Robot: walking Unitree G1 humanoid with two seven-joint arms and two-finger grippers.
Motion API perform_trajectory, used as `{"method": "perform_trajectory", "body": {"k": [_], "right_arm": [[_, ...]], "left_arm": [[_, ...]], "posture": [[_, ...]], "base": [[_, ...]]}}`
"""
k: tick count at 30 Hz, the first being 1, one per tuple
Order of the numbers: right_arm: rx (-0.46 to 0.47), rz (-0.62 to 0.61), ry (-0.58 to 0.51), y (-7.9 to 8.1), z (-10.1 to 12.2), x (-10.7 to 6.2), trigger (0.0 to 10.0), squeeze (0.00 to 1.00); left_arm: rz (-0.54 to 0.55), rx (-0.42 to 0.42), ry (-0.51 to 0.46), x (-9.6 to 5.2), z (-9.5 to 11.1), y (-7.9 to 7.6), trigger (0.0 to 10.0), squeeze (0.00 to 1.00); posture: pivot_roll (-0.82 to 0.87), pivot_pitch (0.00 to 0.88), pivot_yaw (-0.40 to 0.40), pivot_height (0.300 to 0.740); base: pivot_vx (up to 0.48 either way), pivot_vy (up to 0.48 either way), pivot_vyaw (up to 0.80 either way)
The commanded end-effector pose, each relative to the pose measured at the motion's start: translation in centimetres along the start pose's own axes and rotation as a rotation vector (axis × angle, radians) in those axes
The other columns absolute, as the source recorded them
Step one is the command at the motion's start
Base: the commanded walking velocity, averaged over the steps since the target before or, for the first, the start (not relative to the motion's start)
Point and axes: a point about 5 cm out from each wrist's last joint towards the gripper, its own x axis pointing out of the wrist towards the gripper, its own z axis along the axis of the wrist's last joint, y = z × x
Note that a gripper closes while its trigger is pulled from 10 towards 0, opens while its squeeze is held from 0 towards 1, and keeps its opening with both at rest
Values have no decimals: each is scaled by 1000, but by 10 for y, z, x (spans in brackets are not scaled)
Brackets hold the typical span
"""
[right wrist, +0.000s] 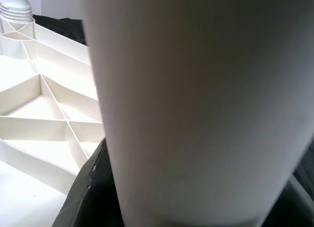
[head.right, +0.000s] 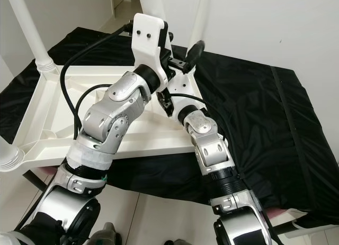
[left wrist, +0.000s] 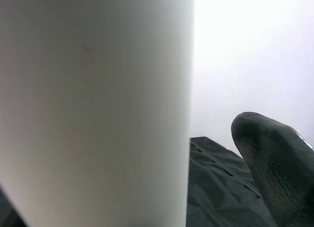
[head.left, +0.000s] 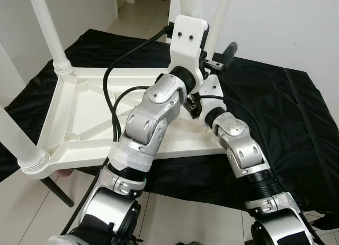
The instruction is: Building children table
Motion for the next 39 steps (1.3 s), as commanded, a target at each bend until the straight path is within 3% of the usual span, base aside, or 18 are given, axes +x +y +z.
{"method": "perform_trajectory", "body": {"k": [1, 5, 6, 7, 8, 21, 26, 29, 39], "right_arm": [[-3, -6, 3, 0, 0, 1, 10000, 0], [-8, -9, 1, 0, 1, 1, 10000, 0], [-10, -11, -1, 0, 1, 1, 10000, 0], [-10, -11, -1, 0, 1, 1, 10000, 0], [-9, -11, -1, 0, 1, 1, 10000, 0], [-19, -21, -11, -2, 1, 1, 10000, 0], [163, -197, -27, -20, 3, 0, 10000, 0], [225, -246, -20, -25, 1, -1, 10000, 0], [286, -355, 16, -33, -7, -5, 10000, 0]], "left_arm": [[-55, -3, -4, 0, 2, -6, 10000, 1000], [-43, 29, 4, 1, 3, -4, 10000, 1000], [-39, 43, 8, 1, 2, -4, 10000, 933], [-39, 43, 8, 1, 2, -4, 10000, 933], [-38, 49, 10, 1, 2, -4, 10000, 0], [-25, 32, 14, 1, 5, 0, 10000, 0], [-70, -90, -30, -8, 21, 15, 10000, 0], [-101, -150, -48, -13, 25, 16, 10000, 0], [-127, -185, -59, -29, 25, 21, 10000, 0]], "posture": [[153, 0, -67, 740], [155, 0, -68, 740], [155, 0, -67, 740], [155, 0, -67, 740], [155, 0, -67, 740], [157, 0, -64, 740], [158, 0, -63, 740], [158, 0, -63, 740], [155, 14, -64, 740]], "base": [[0, 0, 0], [0, 0, 0], [0, 0, 0], [0, 0, 0], [0, 0, 0], [0, 0, 0], [0, 0, 0], [0, 0, 0], [0, 0, 0]]}}
